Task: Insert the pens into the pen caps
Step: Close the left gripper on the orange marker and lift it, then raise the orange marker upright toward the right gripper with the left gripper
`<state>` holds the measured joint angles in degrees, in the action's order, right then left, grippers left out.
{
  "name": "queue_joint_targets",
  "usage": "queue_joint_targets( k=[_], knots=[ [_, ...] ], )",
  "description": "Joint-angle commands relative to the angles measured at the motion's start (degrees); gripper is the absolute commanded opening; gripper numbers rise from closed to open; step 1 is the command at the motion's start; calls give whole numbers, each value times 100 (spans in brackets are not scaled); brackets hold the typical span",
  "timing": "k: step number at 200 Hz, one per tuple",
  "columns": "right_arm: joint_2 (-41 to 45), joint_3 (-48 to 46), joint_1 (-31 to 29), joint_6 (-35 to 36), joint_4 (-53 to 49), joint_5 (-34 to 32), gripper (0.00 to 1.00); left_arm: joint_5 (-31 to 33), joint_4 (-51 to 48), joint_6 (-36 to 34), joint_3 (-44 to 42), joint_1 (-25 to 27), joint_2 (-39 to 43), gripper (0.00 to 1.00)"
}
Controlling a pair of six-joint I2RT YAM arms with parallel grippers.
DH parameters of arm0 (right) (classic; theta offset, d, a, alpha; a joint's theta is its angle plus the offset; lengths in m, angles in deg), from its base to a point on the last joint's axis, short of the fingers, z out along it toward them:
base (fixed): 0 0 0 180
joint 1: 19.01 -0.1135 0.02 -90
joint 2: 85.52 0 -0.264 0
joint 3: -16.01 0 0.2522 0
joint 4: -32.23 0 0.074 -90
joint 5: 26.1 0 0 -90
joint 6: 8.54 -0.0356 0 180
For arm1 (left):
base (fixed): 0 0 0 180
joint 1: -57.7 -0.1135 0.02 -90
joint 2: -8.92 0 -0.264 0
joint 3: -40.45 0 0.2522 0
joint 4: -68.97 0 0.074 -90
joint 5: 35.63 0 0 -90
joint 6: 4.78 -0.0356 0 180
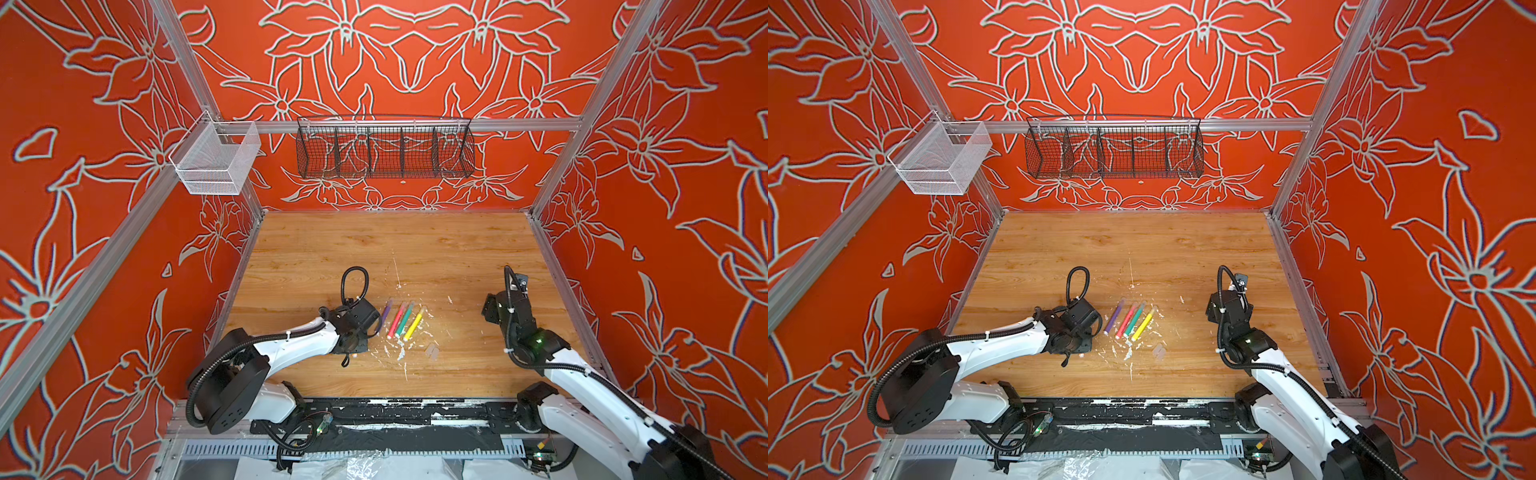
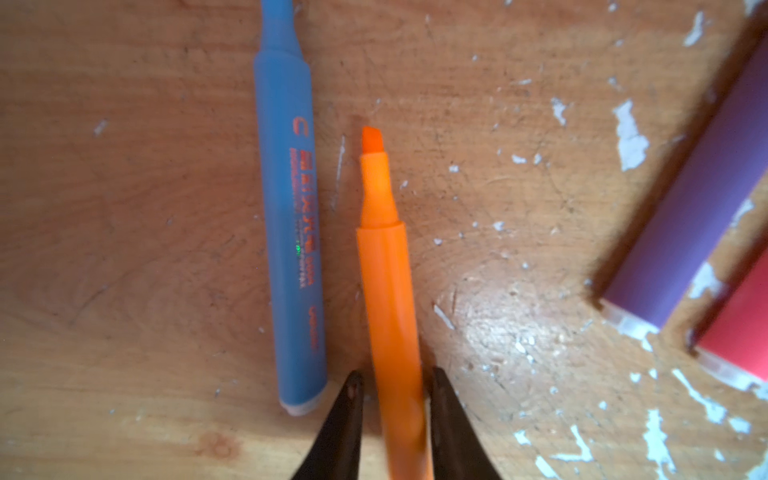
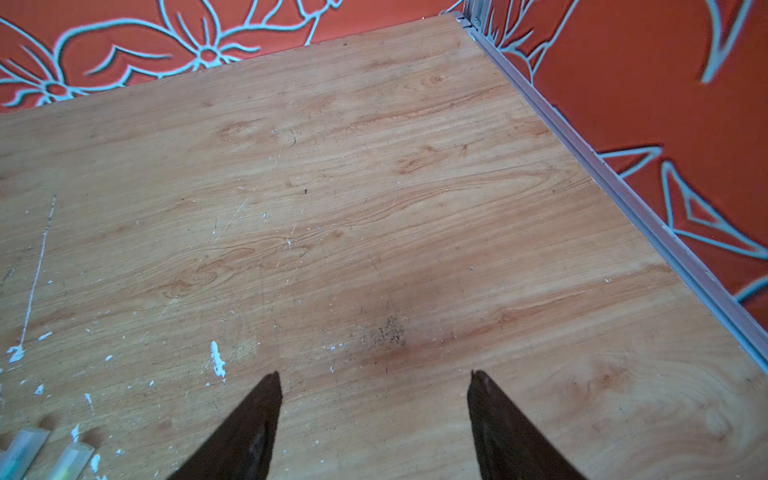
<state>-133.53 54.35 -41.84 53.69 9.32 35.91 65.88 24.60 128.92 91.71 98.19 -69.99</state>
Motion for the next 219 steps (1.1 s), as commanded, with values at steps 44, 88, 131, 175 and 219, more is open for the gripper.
queue_joint_targets(
  k=[44, 88, 131, 175, 219],
  knots=[
    [-28, 11, 20, 17, 14, 27, 73, 220, -499, 96, 186, -32, -539, 24],
    [-29, 12, 17, 17, 16, 22, 73, 100, -431, 24, 368, -6, -990, 14],
    [-48, 55, 16, 6, -37, 25, 68, 38, -369, -64, 395, 38, -889, 10],
    [236, 308, -128, -937, -150, 1750, 65, -176, -257, -572, 630, 38, 67, 6],
    [348, 393, -1473, -1832, 603, 2271, 66, -339, -265, -1062, 1062, 62, 1008, 3]
  ],
)
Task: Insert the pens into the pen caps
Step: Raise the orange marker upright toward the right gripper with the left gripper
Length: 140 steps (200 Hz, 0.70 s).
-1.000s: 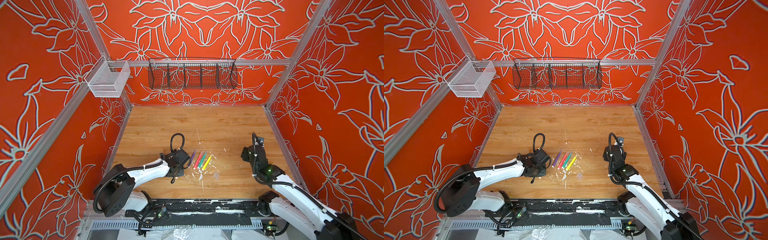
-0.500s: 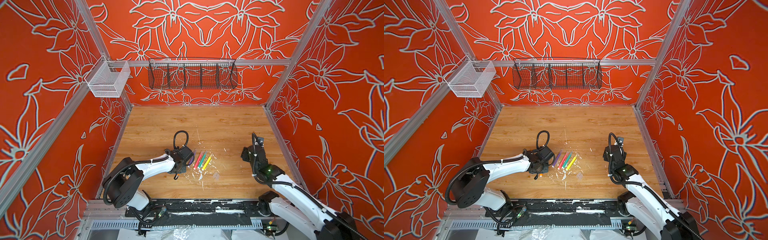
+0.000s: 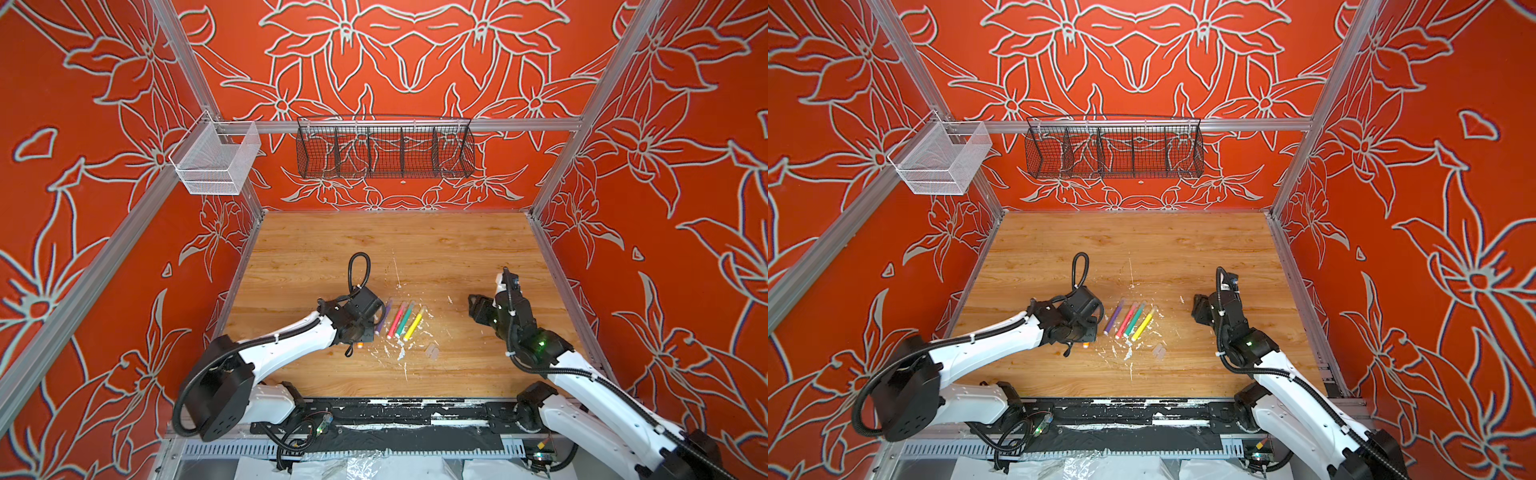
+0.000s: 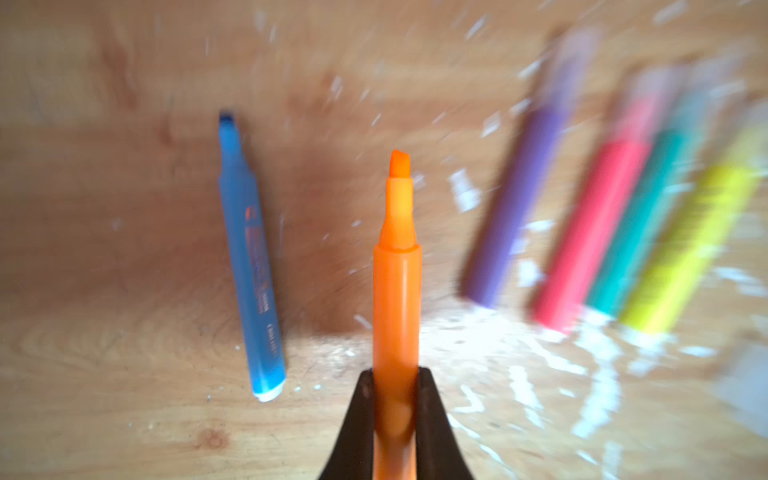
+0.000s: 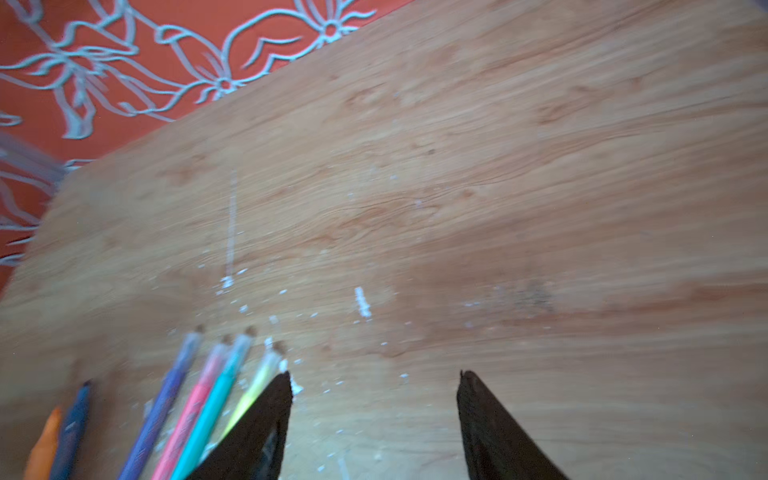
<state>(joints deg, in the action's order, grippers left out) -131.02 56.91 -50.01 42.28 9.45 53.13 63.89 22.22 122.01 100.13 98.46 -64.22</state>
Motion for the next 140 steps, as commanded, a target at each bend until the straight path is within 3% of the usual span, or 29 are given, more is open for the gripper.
queue_joint_targets(
  k=[1, 51, 140],
  knots=[
    [99, 131, -698, -707, 627, 549, 65, -146, -16, -382, 223, 37, 450, 3],
    [-65, -224, -2194, -1215, 2174, -98, 65, -227, 449, -694, 245, 445, 921, 3],
    [-936, -124, -3143, -1462, 3276, -128, 60, -148, 1173, -1106, 364, 1457, 655, 1]
  ],
)
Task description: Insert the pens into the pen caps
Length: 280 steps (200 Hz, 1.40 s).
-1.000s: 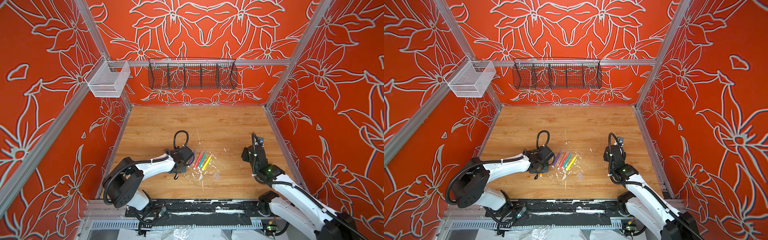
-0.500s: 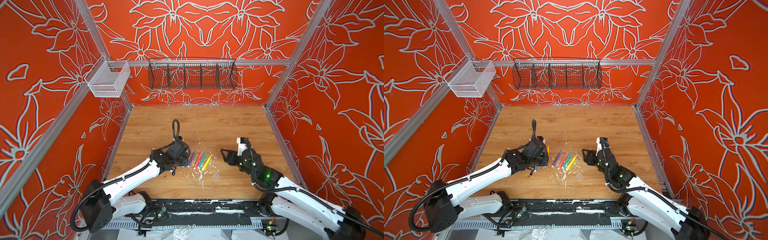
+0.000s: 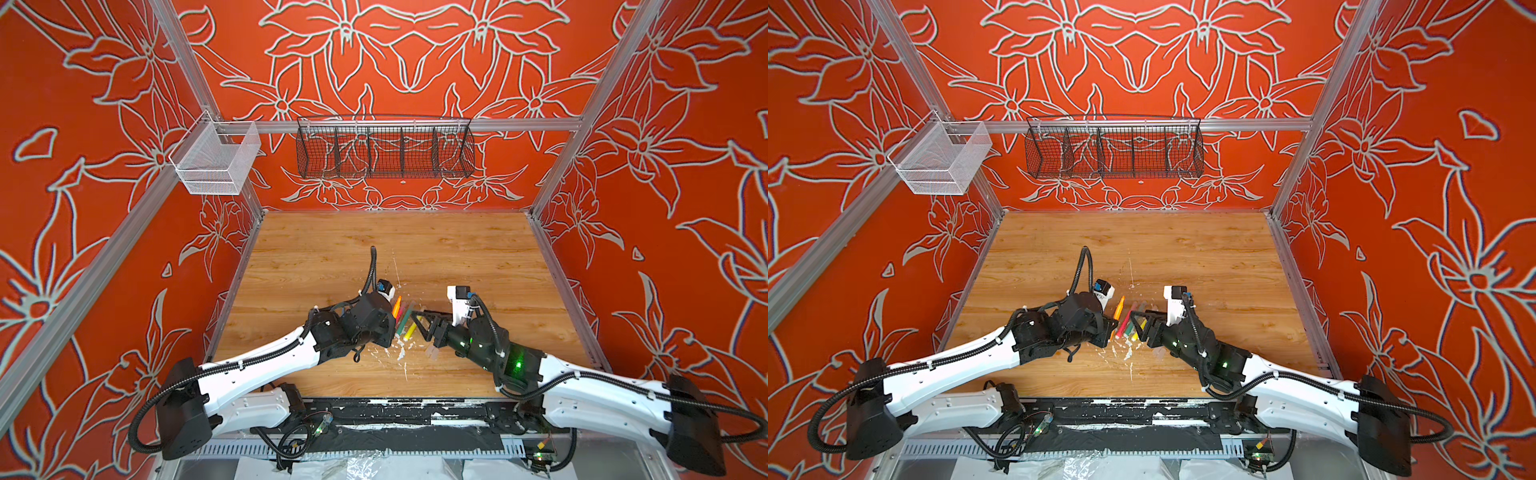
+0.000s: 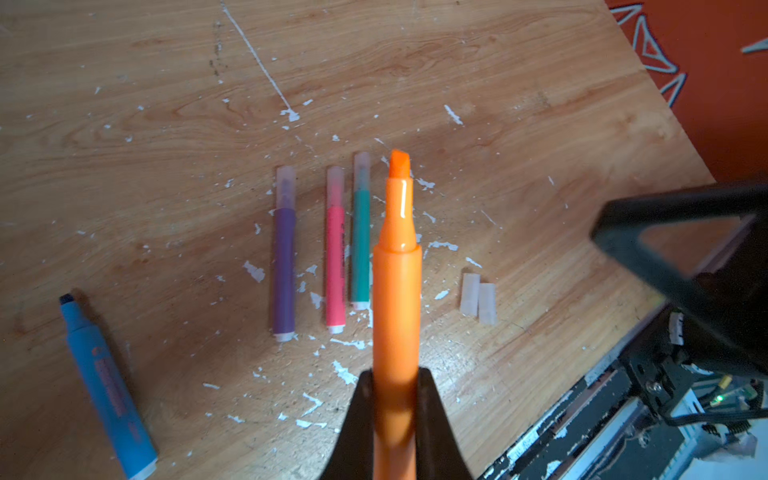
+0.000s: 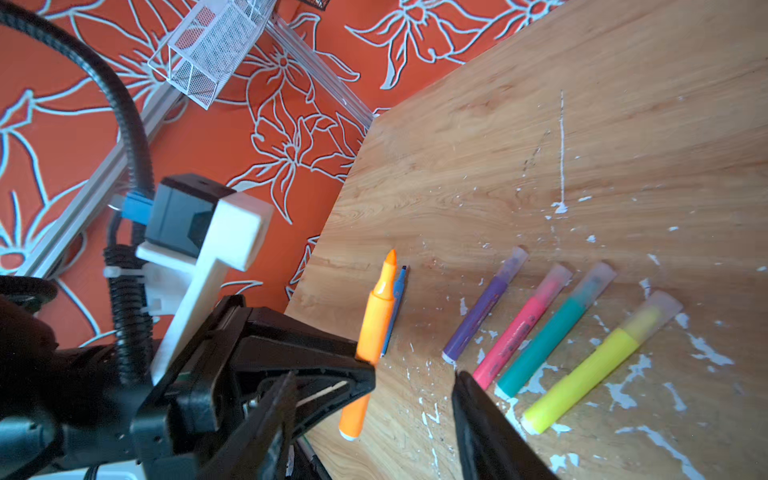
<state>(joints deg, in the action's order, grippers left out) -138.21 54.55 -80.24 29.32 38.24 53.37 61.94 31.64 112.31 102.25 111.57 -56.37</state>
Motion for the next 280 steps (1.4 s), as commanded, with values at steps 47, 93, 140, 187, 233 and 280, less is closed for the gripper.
queue_joint_targets(
  k=[47, 93, 140, 187, 233, 280],
  knots=[
    [-330, 159, -213, -147, 396, -331, 59, 15, 377, -167, 158, 219, -331, 0],
    [-575, 176, -222, -197, 505, -449, 58, -4, 467, -305, 228, 391, -334, 0],
    [-831, 256, -222, -165, 589, -592, 54, -10, 555, -385, 230, 524, -345, 0],
    [-912, 216, -220, -215, 620, -796, 48, 25, 594, -465, 227, 651, -397, 0],
    [-1011, 237, -222, -205, 660, -874, 31, 42, 599, -496, 233, 682, -447, 0],
    [-1049, 168, -216, -314, 735, -958, 10, 42, 634, -529, 223, 706, -514, 0]
  ],
)
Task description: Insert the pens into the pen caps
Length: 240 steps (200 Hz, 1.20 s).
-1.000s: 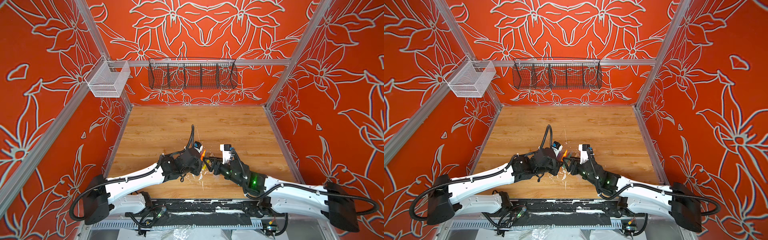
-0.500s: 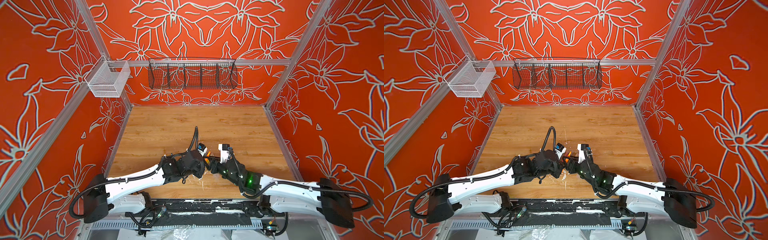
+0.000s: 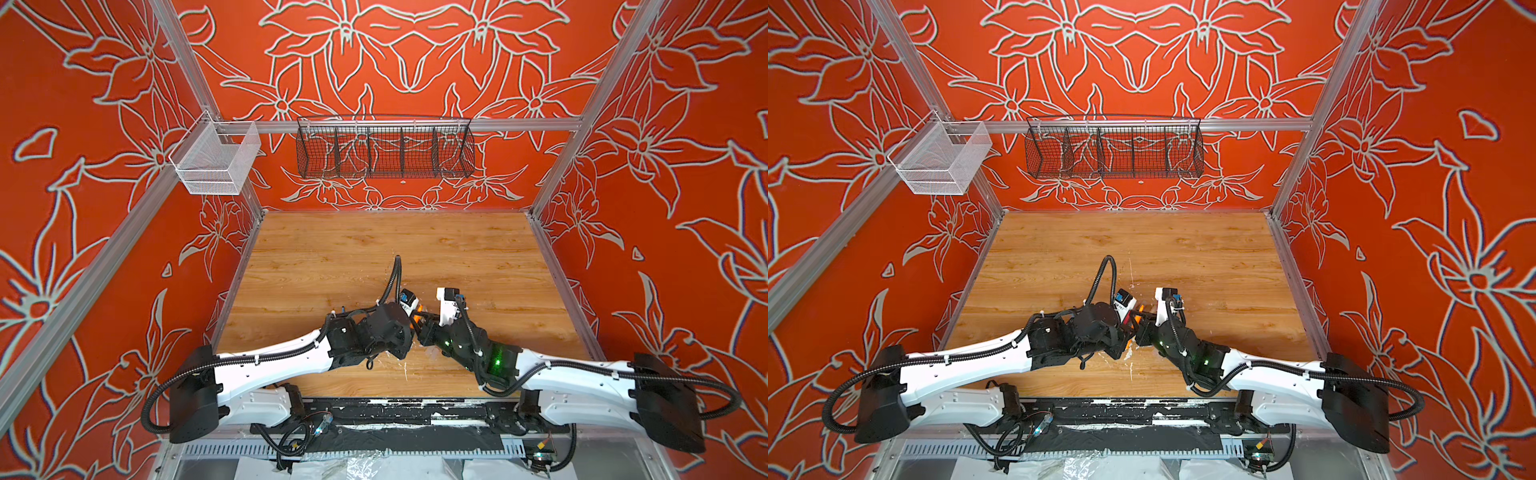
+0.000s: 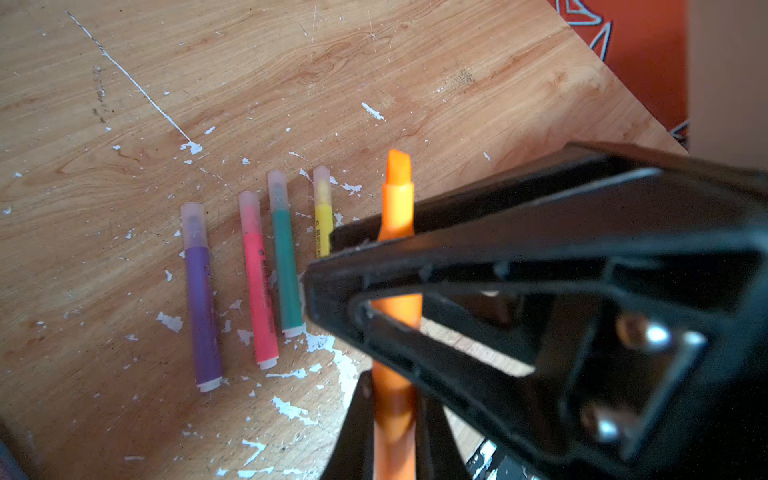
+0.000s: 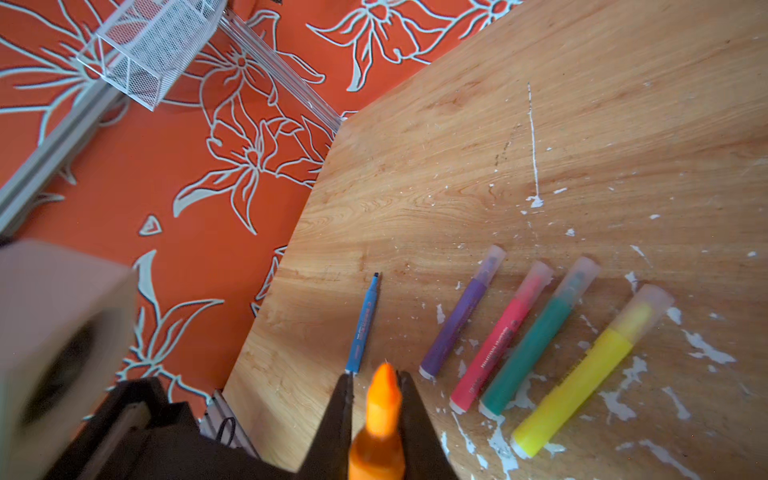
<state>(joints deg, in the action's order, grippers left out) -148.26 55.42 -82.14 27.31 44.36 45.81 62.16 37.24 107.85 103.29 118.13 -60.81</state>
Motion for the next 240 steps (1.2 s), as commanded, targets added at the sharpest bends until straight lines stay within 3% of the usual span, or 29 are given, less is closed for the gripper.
queue_joint_targets(
  k=[1, 54, 156, 206, 240],
  knots=[
    [-40, 81, -29, -113, 130, -203, 10, 21, 75, -83, 119, 50, -69, 0],
    [16, -156, -36, -386, 566, -107, 0, 135, 289, -141, 67, 49, -197, 17],
    [151, -331, -64, -489, 714, -204, 0, 143, 488, -172, 120, 48, -507, 18],
    [285, -602, -67, -785, 1067, -207, 0, 126, 904, -192, -177, 53, -431, 25],
    [197, -611, -67, -880, 1144, -243, 0, 133, 952, -154, -212, 48, -461, 22]
  ],
)
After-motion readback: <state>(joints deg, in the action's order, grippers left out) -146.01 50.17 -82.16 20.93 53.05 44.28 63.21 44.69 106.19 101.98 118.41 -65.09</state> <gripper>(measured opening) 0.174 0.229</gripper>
